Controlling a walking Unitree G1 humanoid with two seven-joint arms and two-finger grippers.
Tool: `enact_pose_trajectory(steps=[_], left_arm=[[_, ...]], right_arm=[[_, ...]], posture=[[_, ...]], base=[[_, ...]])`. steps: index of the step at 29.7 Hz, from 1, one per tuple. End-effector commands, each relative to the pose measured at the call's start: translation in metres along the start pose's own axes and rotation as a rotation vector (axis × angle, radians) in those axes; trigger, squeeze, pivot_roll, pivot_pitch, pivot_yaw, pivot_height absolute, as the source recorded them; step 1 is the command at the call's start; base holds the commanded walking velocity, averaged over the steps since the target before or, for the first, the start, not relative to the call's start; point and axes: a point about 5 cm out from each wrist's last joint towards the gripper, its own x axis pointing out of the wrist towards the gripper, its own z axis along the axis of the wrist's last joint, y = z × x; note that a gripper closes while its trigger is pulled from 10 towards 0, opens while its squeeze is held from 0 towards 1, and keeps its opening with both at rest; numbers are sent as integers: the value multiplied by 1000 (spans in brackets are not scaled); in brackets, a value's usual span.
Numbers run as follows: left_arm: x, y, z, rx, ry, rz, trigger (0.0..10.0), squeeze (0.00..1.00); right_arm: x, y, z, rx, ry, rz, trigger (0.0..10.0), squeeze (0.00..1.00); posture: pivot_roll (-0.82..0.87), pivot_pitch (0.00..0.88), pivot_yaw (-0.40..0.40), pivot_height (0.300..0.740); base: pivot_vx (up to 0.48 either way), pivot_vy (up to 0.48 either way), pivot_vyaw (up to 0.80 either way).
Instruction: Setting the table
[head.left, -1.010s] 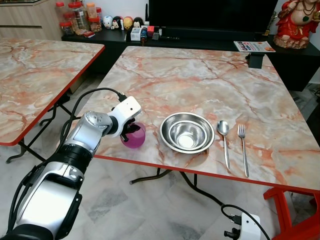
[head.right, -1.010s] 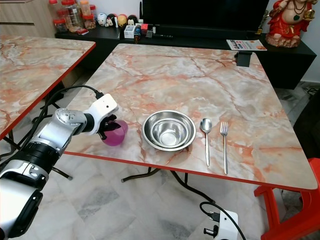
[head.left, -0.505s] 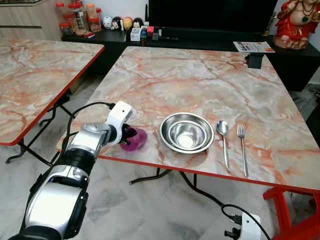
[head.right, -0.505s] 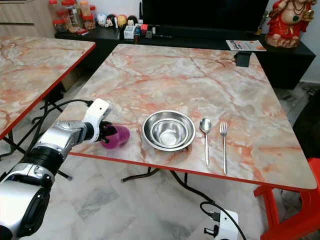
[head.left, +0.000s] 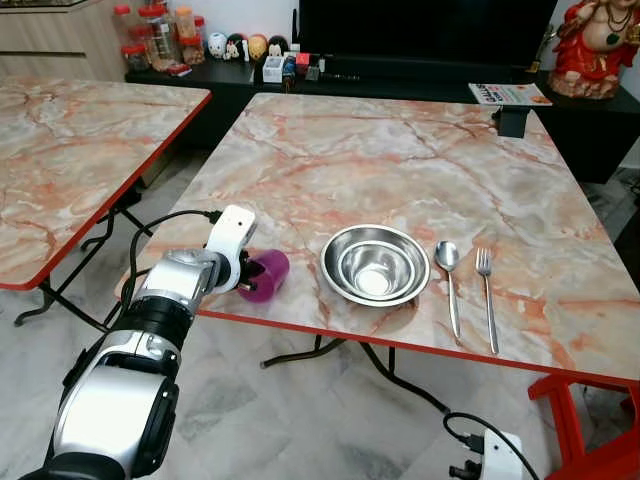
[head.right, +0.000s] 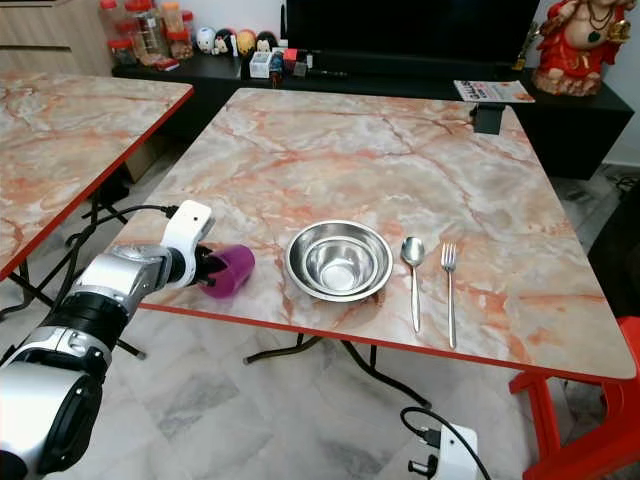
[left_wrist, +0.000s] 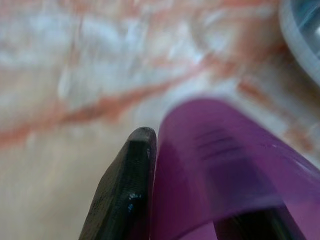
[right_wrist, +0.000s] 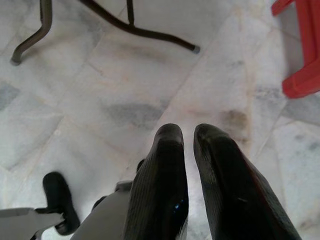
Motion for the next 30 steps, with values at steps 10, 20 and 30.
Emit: enact_pose_trajectory(steps=[10, 20, 30], left_arm=[[-19, -18, 12, 248, 6, -224, 10000, 0], [-10, -19, 2, 210, 77, -176, 10000, 0], [1, -15, 4, -7, 62, -91, 10000, 0]], right_arm=[[-5, 6, -18, 48, 26, -8, 10000, 0], [-4, 3, -14, 62, 15, -18, 10000, 0], [-2, 1, -6, 56, 0, -18, 10000, 0]], posture=[[-30, 0, 74, 740], [-31, 0, 66, 740], [-39, 0, 47, 740]], base=[[0, 0, 0], [0, 0, 0], [0, 0, 0]])
